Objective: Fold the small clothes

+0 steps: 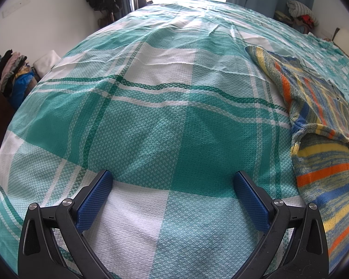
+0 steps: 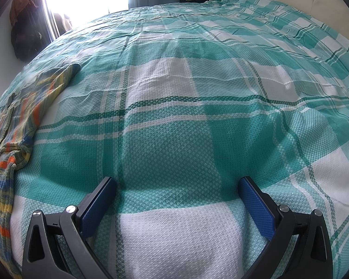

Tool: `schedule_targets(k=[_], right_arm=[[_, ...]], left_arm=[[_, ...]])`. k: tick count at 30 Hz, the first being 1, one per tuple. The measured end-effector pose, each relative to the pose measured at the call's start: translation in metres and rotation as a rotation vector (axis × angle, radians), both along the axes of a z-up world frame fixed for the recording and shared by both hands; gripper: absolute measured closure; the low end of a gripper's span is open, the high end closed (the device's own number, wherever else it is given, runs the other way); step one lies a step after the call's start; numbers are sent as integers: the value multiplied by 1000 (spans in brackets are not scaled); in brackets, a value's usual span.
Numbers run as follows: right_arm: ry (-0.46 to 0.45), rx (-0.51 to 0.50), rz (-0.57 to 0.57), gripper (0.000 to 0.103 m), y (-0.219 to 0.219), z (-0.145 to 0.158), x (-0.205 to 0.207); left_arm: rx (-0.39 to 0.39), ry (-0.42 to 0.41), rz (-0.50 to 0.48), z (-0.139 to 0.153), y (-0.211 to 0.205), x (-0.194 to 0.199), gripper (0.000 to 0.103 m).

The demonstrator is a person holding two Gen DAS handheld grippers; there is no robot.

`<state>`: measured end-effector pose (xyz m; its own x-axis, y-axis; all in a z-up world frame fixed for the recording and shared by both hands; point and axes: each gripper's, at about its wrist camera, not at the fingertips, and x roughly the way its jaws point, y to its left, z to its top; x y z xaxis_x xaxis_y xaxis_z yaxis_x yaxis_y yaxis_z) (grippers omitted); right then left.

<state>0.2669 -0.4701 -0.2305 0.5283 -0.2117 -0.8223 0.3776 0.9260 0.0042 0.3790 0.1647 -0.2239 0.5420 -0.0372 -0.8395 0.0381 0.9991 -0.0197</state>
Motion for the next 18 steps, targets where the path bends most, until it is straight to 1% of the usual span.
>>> schedule_targets(k=[3,5,7,8,9,10,12,14,16,18], right_arm=[[-7,3,-3,0,0,0,-1],[-2,15,-4,0,-2,1,-1],[36,41,12,0,-5,2,4],[55,55,39,0,-6,3,7],[61,99,61,0,-10,8,6],[47,157,83,0,-11,13,2],[22,283,124,0,-11,32,-16],[42,318,154,0,2,52,-41],[51,379,265,0,27,72,-78],[55,433,384,0,63,86,-121]], left_arm=[[6,1,1,0,-3,1,0],[-1,17,0,0,-3,5,0],[-7,67,-2,2,-2,8,0],[-3,101,-7,4,-2,8,1],[-6,136,0,10,-1,4,2],[-18,150,1,14,0,-1,2],[-111,162,-54,35,1,-33,3],[-198,144,-148,58,-2,-79,3],[-254,123,-294,79,-13,-142,3],[-272,129,-395,84,-26,-185,3]])
